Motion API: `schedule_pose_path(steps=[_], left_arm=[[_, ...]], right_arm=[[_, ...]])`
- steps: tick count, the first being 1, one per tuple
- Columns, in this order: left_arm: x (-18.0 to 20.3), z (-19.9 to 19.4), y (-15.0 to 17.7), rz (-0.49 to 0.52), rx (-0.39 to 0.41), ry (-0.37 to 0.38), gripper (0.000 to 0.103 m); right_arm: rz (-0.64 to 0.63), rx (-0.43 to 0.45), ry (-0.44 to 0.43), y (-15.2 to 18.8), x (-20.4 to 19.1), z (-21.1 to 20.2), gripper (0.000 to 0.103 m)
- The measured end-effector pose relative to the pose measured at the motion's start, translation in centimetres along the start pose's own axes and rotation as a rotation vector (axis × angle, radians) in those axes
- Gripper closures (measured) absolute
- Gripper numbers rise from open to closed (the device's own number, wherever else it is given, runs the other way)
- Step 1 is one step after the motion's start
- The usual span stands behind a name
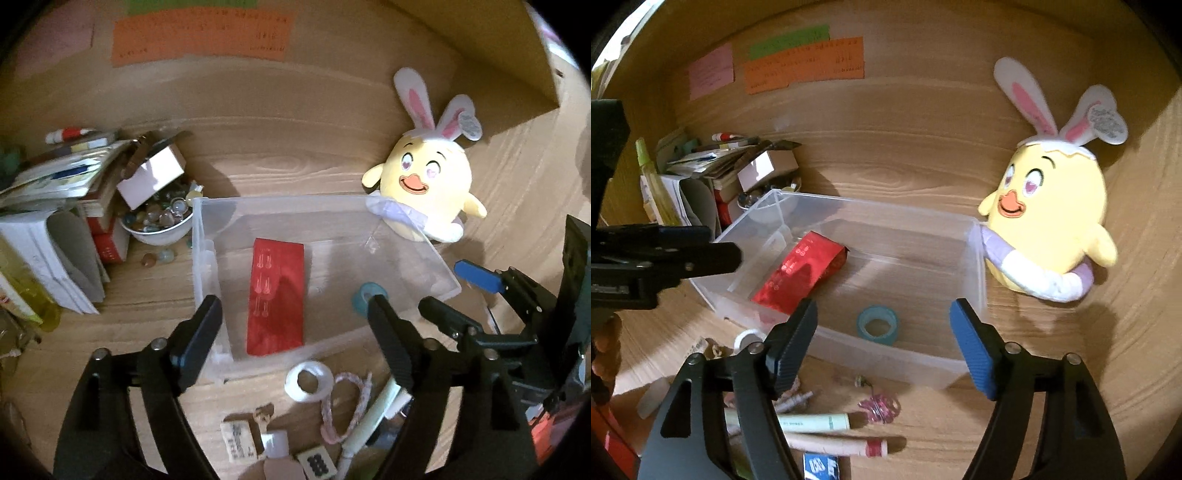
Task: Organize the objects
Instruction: 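Withdraw both tools from the box toward the remaining items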
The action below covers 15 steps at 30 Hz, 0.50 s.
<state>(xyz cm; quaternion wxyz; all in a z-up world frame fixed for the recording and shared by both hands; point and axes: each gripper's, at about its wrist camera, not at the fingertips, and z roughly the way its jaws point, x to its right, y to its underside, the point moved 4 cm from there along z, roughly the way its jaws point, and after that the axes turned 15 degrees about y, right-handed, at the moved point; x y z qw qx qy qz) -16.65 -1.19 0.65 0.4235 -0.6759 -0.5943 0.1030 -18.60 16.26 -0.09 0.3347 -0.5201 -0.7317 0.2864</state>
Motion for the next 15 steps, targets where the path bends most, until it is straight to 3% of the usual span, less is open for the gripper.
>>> schedule_pose_path(steps=[15], left_arm=[[1.3, -3.8, 4.9, 0.039, 0.022, -0.053, 0.012]], right_arm=[[0.023, -0.024, -0.021, 3.0, 0.5, -2.1, 0.031]])
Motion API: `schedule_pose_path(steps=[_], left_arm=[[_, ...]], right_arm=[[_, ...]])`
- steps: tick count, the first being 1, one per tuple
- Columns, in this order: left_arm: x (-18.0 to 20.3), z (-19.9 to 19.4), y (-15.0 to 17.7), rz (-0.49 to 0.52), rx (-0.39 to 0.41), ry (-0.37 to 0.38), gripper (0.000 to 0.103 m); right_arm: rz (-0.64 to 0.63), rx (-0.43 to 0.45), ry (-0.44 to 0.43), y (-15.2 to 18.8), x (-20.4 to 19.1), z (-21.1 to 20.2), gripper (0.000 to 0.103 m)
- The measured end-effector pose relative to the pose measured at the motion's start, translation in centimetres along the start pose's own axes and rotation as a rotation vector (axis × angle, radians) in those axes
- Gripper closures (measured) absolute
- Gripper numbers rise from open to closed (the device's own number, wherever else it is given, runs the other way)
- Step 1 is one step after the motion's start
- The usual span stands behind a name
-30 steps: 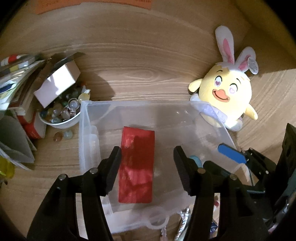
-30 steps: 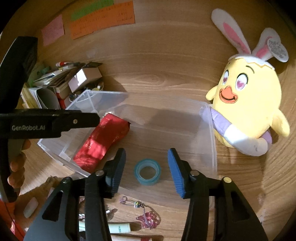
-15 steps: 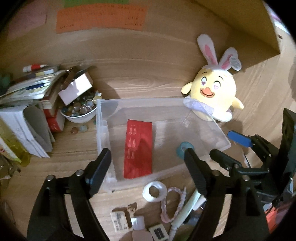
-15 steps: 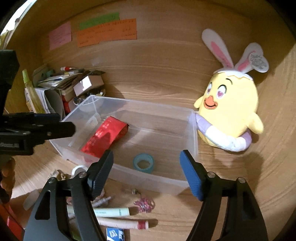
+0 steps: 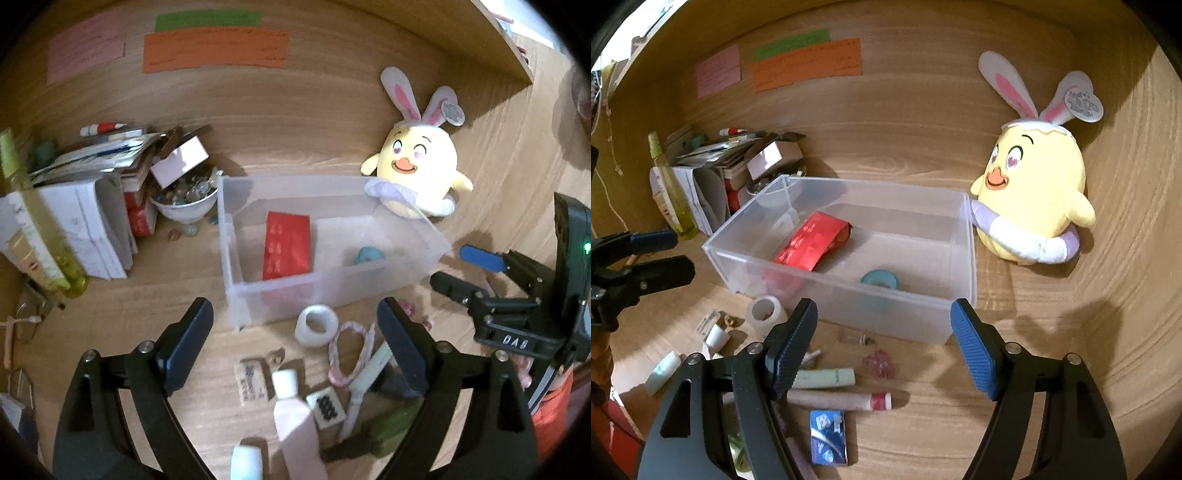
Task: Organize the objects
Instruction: 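Withdraw both tools from the box toward the remaining items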
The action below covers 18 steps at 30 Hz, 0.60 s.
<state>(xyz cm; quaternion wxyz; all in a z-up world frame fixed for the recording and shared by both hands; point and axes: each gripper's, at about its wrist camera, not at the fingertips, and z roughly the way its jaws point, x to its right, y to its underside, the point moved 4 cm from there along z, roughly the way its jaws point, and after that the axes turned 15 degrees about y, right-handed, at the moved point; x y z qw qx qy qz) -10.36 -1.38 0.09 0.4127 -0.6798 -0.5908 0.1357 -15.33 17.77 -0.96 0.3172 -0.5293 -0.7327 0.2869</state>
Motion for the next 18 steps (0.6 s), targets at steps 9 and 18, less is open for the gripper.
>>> schedule_pose_path(steps=[9, 18], left_arm=[[-2.0, -1.1, 4.4, -0.044, -0.045, -0.050, 0.012], [-4.2, -1.0, 8.8, -0.126, -0.125, -0.080, 0.012]], right_arm=[[0.023, -0.040, -0.012, 2.2, 0.4, 0.0, 0.031], [0.055, -0.117, -0.011, 4.8, 1.1, 1.4, 0.031]])
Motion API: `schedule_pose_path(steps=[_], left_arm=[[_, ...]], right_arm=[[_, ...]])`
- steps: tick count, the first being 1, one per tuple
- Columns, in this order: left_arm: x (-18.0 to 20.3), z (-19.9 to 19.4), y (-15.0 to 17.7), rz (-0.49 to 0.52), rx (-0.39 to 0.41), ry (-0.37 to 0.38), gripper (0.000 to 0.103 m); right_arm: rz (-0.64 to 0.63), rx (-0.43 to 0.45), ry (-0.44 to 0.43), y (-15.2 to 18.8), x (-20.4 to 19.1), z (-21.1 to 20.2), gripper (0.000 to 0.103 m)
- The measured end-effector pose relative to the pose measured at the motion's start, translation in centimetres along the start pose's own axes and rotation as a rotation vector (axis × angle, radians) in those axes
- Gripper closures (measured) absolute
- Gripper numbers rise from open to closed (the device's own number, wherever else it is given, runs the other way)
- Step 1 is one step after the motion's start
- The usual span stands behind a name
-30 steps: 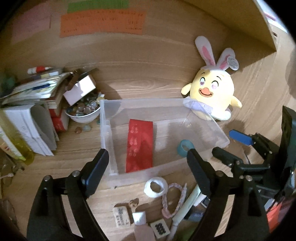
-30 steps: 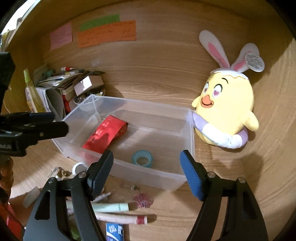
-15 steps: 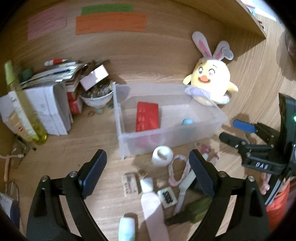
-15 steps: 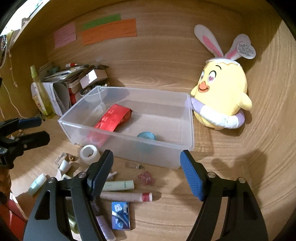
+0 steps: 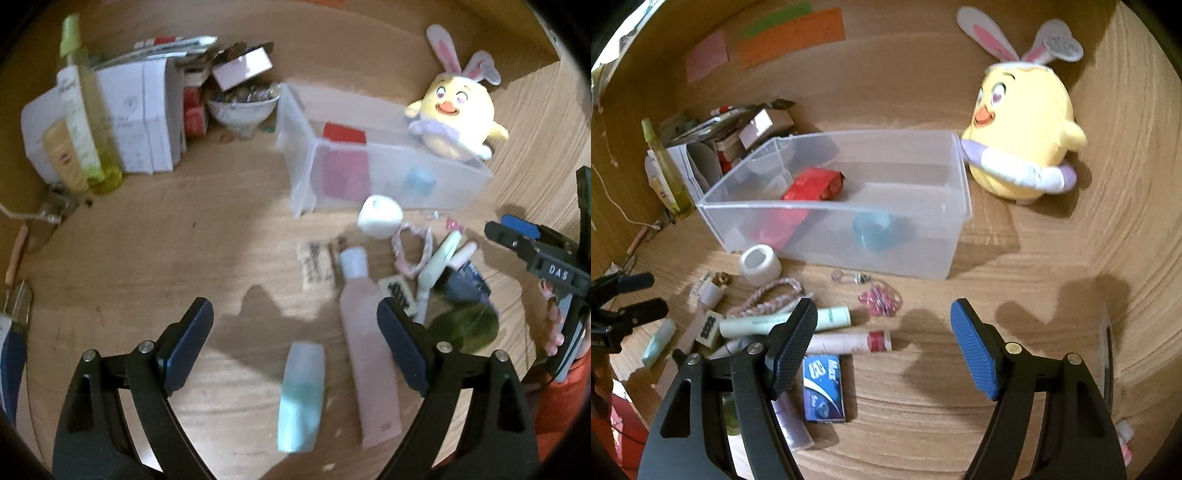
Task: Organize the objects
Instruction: 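Withdraw both tools from the box toward the remaining items, then grasp the light-blue bottle with the left tool while the right tool grasps the pink hair clip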
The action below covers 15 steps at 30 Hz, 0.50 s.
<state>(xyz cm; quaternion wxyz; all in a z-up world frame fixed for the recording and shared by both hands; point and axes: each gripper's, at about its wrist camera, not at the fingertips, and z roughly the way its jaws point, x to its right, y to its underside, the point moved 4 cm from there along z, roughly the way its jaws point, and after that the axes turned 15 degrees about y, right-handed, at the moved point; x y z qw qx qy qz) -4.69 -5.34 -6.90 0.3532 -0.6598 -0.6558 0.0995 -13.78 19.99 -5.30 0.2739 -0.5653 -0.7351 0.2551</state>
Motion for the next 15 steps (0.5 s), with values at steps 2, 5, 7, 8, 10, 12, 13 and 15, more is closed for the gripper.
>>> schedule_pose_path(steps=[2, 5, 7, 8, 10, 12, 13, 15], left_arm=[[-0.1, -0.1, 0.8, -0.008, -0.006, -0.005, 0.012], [-0.2, -0.4, 2.0, -0.018, -0.009, -0.011, 0.018], [-0.3, -0.4, 2.6, -0.023, -0.016, -0.012, 0.025], [-0.3, -0.4, 2.8, -0.026, -0.019, -0.011, 0.028], [-0.4, -0.4, 3.4, -0.038, -0.026, -0.004, 0.030], [-0.3, -0.6, 3.7, -0.032, -0.028, -0.008, 0.030], [-0.2, -0.6, 3.9, -0.025, -0.032, -0.008, 0.030], [0.2, -0.7, 4.2, -0.005, -0.038, -0.009, 0.030]], right_arm=[[0.008, -0.014, -0.001, 0.4, 0.2, 0.3, 0.031], [0.014, -0.028, 0.004, 1.0, 0.3, 0.5, 0.031], [0.012, -0.029, 0.017, 1.0, 0.3, 0.8, 0.031], [0.014, -0.030, 0.022, 0.9, 0.3, 0.9, 0.031], [0.022, -0.031, 0.022, 0.5, 0.2, 1.3, 0.031], [0.012, -0.034, 0.021, 0.1, -0.2, 1.8, 0.032], [0.002, -0.034, 0.028, -0.1, -0.5, 2.0, 0.033], [-0.025, -0.043, 0.033, -0.3, -1.0, 2.5, 0.034]])
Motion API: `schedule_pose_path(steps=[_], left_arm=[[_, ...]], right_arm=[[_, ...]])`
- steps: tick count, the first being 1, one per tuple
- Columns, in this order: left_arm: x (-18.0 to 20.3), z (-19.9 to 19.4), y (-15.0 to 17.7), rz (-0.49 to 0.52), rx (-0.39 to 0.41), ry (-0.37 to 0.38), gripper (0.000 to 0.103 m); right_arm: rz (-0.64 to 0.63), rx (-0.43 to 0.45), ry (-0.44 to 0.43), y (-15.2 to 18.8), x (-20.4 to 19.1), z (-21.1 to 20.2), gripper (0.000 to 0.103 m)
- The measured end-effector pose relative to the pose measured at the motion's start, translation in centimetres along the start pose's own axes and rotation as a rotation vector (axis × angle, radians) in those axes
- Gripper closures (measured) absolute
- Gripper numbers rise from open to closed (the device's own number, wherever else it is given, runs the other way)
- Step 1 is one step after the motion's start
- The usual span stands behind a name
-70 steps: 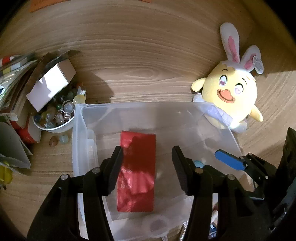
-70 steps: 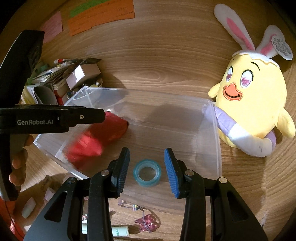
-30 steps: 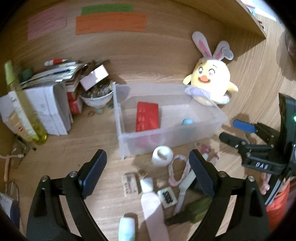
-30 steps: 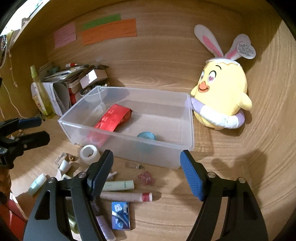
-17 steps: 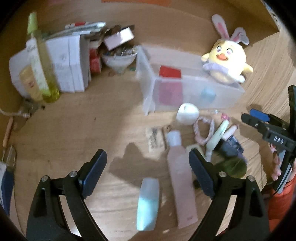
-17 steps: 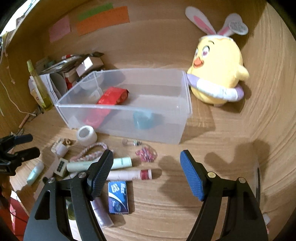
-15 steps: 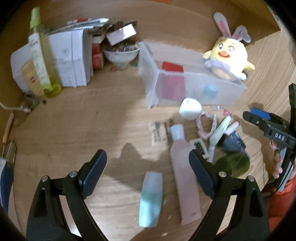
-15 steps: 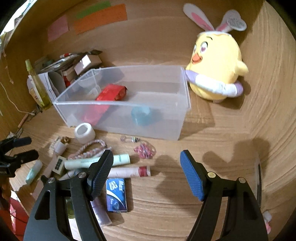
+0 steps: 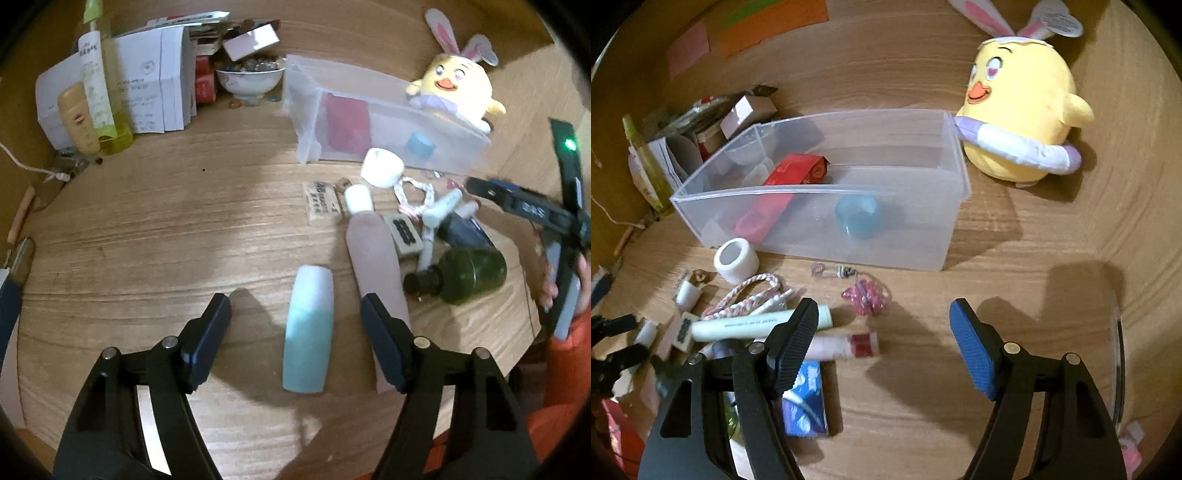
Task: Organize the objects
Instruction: 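Grasp the light-blue bottle with the left tool while the right tool grasps the pink hair clip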
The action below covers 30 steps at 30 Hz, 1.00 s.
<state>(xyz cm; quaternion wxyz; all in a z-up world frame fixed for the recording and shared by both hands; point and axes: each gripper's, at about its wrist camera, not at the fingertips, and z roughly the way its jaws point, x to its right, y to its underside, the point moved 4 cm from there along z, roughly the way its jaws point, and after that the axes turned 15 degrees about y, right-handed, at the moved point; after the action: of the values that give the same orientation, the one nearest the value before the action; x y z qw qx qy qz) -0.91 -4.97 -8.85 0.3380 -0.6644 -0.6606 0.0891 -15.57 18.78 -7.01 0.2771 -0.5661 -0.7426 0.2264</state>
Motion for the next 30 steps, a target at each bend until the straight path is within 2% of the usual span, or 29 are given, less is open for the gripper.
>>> schedule_pose_path(steps=[4, 5, 8, 15, 18, 22, 30], left_arm=[[0.4, 0.2, 0.4, 0.049, -0.001, -0.039, 0.038], [0.4, 0.2, 0.5, 0.057, 0.003, -0.046, 0.041], [0.1, -0.1, 0.4, 0.053, 0.016, -0.043, 0.049], [-0.5, 0.0, -0.2, 0.038, 0.039, -0.028, 0.065], [-0.3, 0.3, -0.4, 0.049, 0.040, -0.022, 0.078], [-0.3, 0.4, -0.5, 0.034, 0.047, -0.011, 0.079], [-0.4, 0.1, -1.4, -0.008, 0.079, 0.005, 0.079]], right_arm=[[-0.017, -0.018, -0.019, -0.4, -0.7, 1.0, 0.042], [-0.020, -0.020, -0.021, -0.5, -0.7, 1.0, 0.049], [-0.033, -0.023, -0.011, -0.7, -0.9, 1.0, 0.058], [-0.094, -0.041, -0.003, -0.1, -1.9, 1.6, 0.070], [-0.102, -0.036, -0.001, -0.1, -2.2, 1.9, 0.076], [-0.104, -0.028, -0.005, -0.3, -2.3, 2.0, 0.084], [-0.071, -0.002, -0.027, -0.6, -1.7, 0.9, 0.084]])
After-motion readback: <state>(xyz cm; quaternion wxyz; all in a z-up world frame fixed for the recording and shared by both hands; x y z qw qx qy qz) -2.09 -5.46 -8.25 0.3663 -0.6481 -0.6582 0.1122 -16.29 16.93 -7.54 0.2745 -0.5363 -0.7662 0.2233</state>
